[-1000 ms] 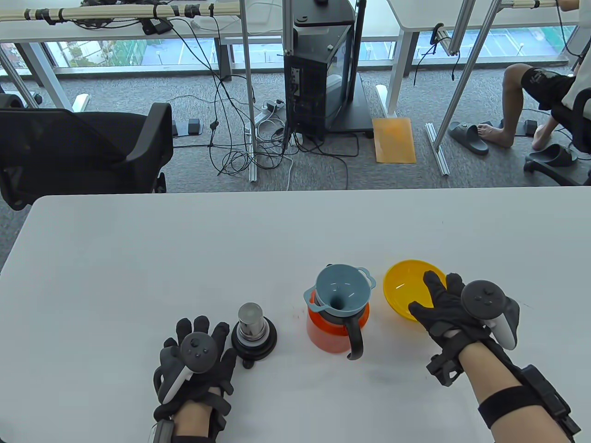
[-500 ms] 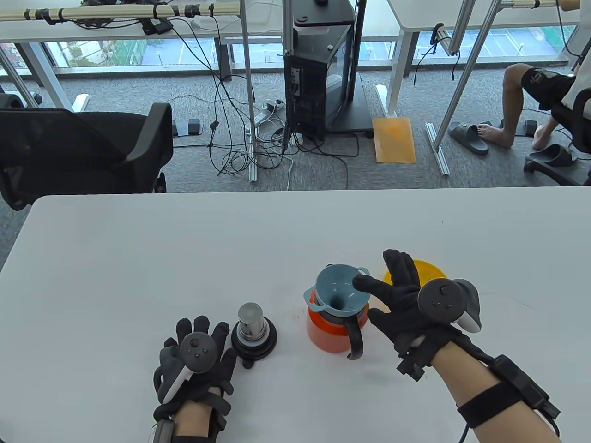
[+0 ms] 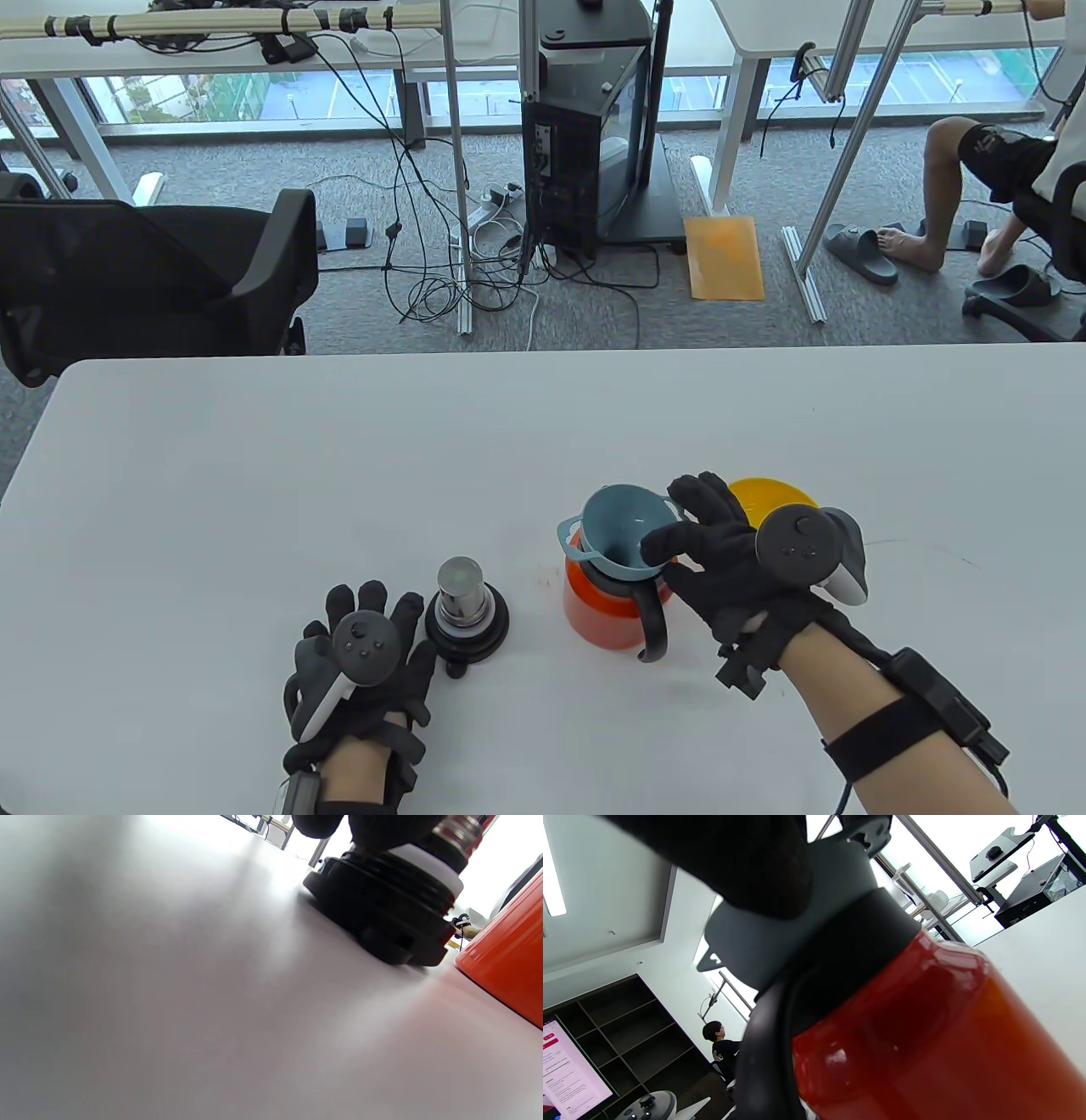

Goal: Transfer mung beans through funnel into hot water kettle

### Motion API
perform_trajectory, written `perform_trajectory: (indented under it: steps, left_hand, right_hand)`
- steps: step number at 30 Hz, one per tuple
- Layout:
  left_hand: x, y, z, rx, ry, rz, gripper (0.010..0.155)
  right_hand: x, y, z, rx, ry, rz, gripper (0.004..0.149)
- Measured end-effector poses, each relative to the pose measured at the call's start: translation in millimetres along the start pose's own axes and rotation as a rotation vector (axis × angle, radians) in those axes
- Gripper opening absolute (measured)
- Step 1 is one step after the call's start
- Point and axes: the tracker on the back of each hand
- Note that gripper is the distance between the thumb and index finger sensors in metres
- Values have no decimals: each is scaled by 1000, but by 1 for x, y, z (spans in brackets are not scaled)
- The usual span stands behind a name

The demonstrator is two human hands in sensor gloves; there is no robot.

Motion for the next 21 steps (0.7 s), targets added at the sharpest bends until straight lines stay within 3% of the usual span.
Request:
perform_trajectory:
  steps: [13, 21]
  left_hand:
    - [0, -1, 0, 1, 2, -4, 68]
    - [0, -1, 0, 2, 3, -1, 68]
  right_hand:
    - [-58, 16, 19, 39, 243, -171, 43]
    - [-77, 64, 45, 218, 370, -149, 44]
Point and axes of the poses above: the tracker on the back of each hand, its own y axis roughly to the little-finger side, its own z axis roughly from the fingertips to the wrist, x = y × z
